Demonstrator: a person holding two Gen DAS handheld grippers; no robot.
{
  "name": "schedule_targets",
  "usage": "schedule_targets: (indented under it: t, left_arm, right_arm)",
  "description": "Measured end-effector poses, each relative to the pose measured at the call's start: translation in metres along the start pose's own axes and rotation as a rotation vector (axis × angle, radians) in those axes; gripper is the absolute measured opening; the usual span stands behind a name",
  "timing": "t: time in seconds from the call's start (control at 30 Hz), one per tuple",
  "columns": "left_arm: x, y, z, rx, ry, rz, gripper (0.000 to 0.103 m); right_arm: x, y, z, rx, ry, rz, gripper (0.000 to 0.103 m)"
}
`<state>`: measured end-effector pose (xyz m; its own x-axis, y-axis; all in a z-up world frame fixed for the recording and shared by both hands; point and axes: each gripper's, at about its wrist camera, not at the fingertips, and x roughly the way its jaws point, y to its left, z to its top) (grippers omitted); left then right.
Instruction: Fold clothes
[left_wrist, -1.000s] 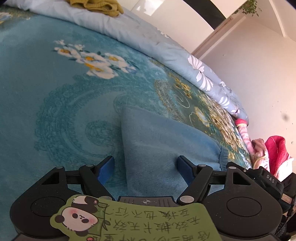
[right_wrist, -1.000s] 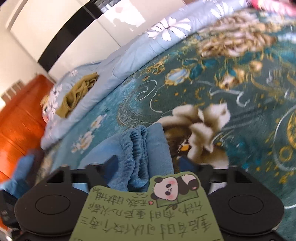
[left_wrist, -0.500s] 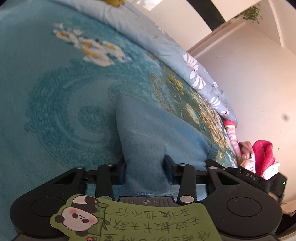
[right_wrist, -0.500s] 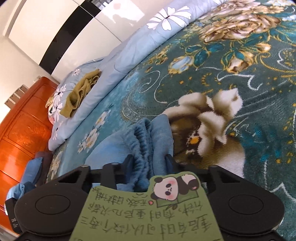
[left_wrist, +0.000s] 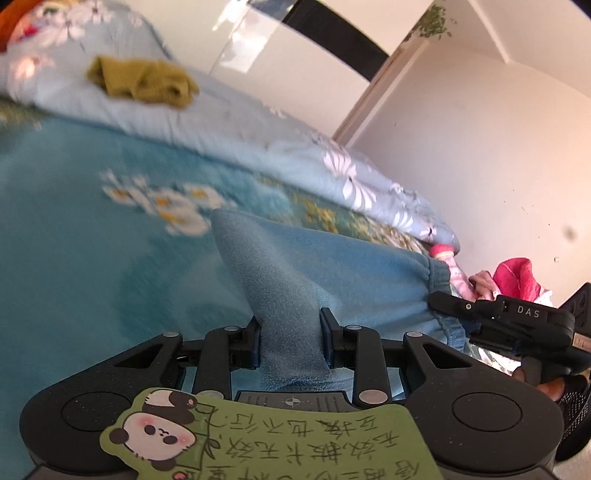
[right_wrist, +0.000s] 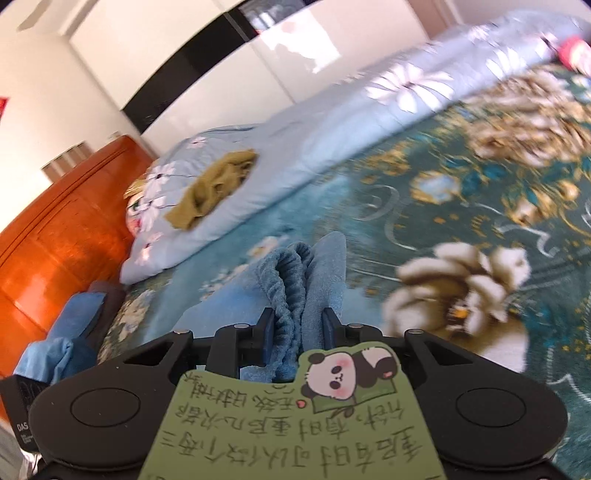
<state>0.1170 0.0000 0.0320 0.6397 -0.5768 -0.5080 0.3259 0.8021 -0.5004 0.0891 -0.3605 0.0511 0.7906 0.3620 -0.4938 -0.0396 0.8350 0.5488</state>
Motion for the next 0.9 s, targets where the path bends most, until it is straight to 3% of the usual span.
schedule_targets:
  t: [0.37,0.67,0.9]
  left_arm:
    - [-0.15,0.07,0.056,0.089,-0.151,0.136,0.026]
    - [-0.28,0.119,0.117,0.122,-0.287,0.344,0.026]
    - [-0.33,0.144,0.145,0.18,-0.291,0.559,0.026]
  right_arm:
    - [0.028,0.145,-0.006,-0.129,0.02,0.248,0.027]
    - [0.083,0.288,-0.015,-0.142,0.076,0.496,0.027]
    - [0.132,0.376,-0.035,-0.163,0.134,0.589,0.027]
